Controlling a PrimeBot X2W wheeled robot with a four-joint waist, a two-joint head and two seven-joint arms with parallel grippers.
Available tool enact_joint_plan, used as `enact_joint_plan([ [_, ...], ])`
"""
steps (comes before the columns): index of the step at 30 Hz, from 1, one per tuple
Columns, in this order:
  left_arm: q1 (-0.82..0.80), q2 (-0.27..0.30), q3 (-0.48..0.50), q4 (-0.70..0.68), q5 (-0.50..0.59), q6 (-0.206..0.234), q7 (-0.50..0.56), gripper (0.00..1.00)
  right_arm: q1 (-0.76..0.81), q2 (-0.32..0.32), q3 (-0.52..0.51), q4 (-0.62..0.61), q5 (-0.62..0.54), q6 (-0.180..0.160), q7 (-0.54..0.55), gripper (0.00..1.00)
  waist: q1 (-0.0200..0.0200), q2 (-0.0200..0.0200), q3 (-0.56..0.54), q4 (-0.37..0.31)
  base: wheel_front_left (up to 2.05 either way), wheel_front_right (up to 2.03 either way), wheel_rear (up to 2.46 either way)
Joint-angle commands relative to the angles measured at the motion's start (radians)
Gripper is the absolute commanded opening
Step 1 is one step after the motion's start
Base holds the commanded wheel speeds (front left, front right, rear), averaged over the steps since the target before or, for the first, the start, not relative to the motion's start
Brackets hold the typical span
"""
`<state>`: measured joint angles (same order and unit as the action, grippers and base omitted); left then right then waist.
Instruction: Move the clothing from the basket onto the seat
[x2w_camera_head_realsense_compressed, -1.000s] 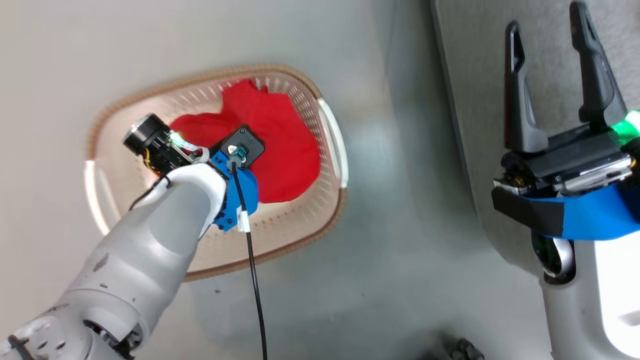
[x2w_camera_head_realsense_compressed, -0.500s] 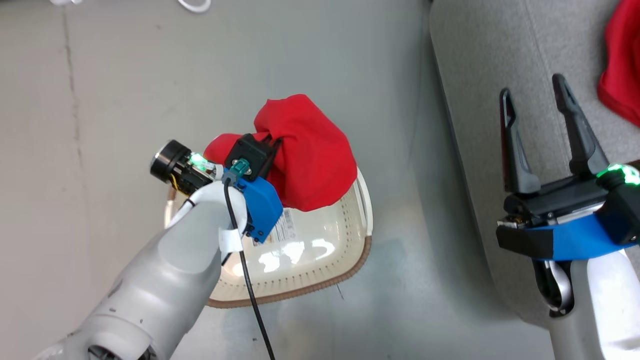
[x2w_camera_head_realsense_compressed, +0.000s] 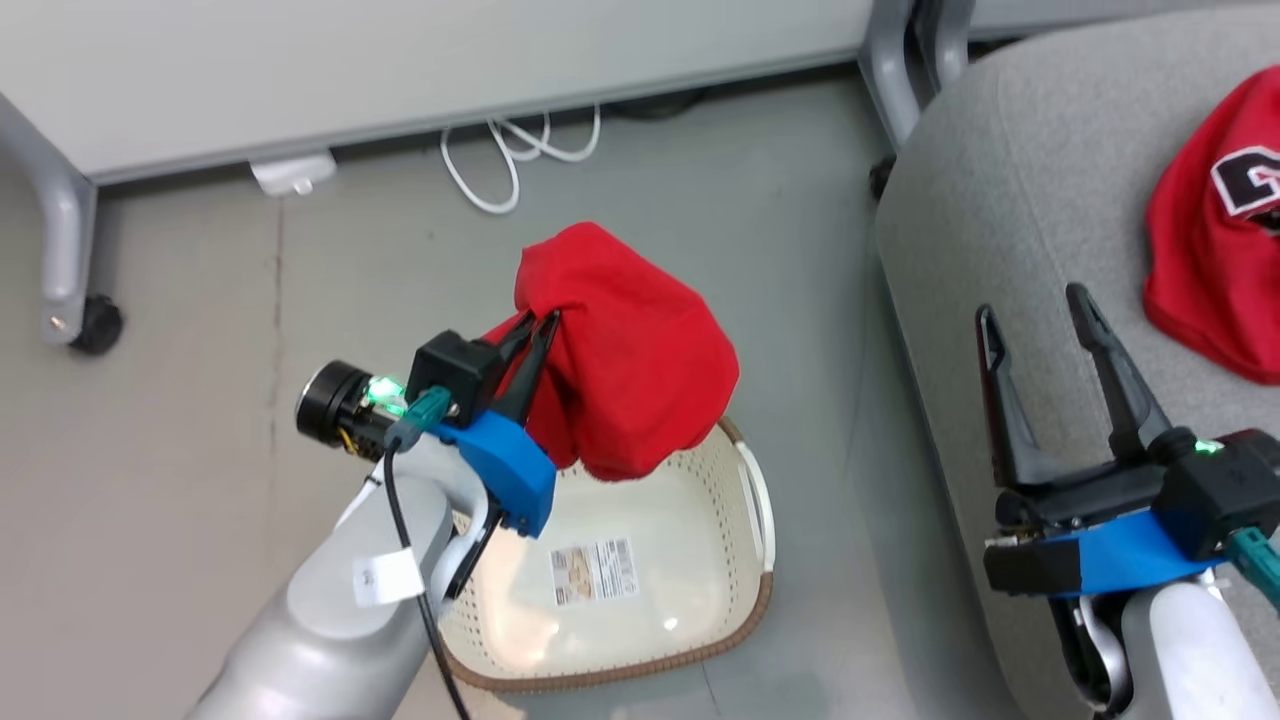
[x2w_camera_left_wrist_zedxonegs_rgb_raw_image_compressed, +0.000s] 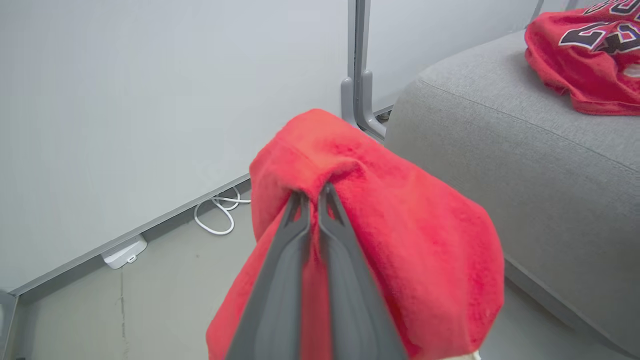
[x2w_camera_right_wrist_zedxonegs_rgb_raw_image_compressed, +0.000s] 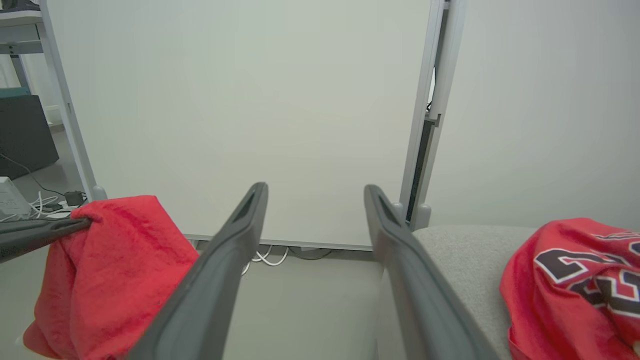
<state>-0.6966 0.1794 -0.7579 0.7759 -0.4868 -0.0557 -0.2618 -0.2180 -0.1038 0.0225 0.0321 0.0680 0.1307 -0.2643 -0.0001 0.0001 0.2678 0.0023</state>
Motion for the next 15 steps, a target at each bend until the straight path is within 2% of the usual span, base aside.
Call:
enact_joint_plan([
  [1,0.018,0.004,0.012,-0.014,0.008,0.004,-0.004,0.0,0.018,0.001,0.0,0.004,0.006,0.0,0.0,1.0,0.0001,-0.0001,-0.046,0.011,0.0,0.0,0.0],
  [15,0.275,0.027,0.163,-0.235,0.093,0.013,-0.005,0.0,0.123,0.019,-0.007,0.023,0.014,0.0,0.0,1.0,0.0001,-0.0001,-0.18,0.025,0.0,0.0,0.0],
])
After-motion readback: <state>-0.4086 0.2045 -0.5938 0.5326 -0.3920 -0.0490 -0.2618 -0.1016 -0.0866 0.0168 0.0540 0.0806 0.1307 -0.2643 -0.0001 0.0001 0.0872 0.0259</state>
